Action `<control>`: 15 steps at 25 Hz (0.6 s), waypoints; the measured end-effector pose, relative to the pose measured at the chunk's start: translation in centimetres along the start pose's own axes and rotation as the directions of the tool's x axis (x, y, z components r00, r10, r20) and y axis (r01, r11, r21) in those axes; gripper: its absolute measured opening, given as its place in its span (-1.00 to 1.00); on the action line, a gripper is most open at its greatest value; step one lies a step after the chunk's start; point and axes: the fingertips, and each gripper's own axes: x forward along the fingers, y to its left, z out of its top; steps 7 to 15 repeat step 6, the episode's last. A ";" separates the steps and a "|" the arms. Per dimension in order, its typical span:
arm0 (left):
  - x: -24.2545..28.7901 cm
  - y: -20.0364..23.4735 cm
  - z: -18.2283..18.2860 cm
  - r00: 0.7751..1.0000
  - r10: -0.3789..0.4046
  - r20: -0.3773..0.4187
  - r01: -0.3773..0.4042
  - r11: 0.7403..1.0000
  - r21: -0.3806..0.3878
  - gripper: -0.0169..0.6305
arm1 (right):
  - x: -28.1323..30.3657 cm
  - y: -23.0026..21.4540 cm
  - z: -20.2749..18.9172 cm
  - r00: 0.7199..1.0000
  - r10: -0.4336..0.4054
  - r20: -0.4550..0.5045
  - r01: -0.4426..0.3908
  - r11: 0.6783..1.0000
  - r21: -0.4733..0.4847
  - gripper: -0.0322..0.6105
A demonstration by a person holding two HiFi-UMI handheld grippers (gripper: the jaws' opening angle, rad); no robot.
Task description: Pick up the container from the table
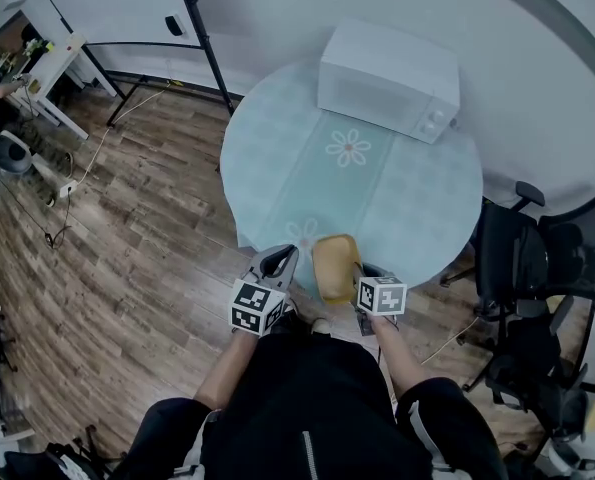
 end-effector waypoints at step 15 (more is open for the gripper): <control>0.2 -0.1 -0.1 1.000 -0.003 -0.003 0.003 1.000 0.001 -0.87 | -0.1 -0.1 0.2 1.000 -0.003 0.000 0.003 1.000 -0.012 -0.82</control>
